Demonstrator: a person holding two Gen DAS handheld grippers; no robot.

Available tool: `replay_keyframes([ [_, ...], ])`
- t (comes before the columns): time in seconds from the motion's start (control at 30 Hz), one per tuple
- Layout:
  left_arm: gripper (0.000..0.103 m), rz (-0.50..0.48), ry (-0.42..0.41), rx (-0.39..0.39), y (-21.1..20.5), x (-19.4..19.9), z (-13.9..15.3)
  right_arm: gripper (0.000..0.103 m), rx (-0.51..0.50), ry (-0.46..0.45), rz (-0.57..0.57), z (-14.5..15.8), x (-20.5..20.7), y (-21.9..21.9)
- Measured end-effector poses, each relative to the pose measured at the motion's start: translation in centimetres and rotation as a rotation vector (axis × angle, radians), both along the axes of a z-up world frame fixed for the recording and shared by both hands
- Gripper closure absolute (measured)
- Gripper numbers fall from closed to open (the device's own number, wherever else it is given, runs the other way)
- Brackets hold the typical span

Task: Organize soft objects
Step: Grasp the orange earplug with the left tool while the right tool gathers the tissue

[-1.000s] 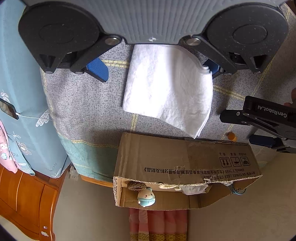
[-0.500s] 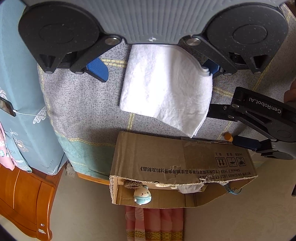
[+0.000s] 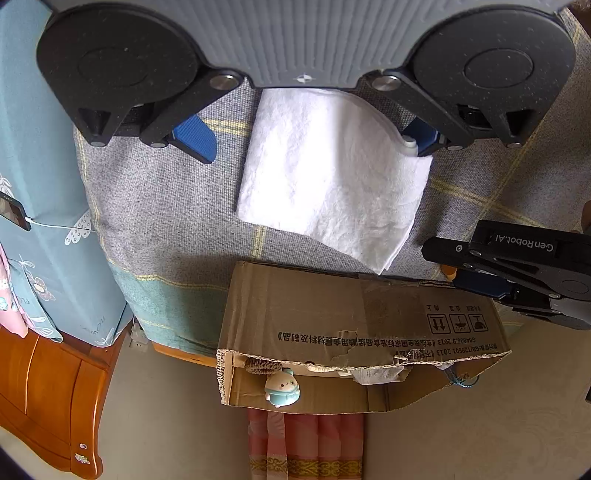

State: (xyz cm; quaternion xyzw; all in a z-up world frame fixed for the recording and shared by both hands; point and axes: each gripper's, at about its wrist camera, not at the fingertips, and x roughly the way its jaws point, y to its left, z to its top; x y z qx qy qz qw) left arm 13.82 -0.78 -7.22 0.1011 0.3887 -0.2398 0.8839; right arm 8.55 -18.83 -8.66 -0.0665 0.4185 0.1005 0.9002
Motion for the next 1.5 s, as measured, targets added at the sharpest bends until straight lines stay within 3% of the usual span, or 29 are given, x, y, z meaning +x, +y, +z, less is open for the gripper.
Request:
replay_keyframes([
  [0.3,0.052,-0.001,-0.005,0.0,0.2,0.2,0.0,0.0,0.0,0.0,0.003,0.0,0.0,0.0],
  [0.37,0.058,-0.016,-0.006,0.001,0.1,0.2,0.0,0.0,0.0,-0.001,0.004,0.0,-0.1,0.0],
  [0.43,0.07,-0.028,-0.002,0.002,0.0,0.1,0.1,0.0,0.0,0.001,0.003,0.0,-0.1,0.0],
  [0.53,0.074,-0.025,0.001,0.002,0.1,-0.1,0.2,0.0,0.0,0.002,0.003,0.0,-0.1,0.1],
  [0.9,0.074,-0.017,0.003,-0.005,0.3,-0.2,0.2,0.0,0.034,0.071,0.073,0.6,0.5,2.0],
  [1.17,0.074,-0.017,0.001,-0.007,0.3,-0.3,0.2,0.0,0.043,0.081,0.058,0.7,1.9,2.3],
  [1.27,0.074,-0.016,-0.001,-0.007,0.3,-0.3,0.2,0.005,0.013,0.079,0.05,0.7,2.0,2.7],
  [1.5,0.074,-0.017,0.002,-0.002,0.2,-0.3,0.2,0.037,-0.016,0.059,0.009,1.3,1.7,2.2],
])
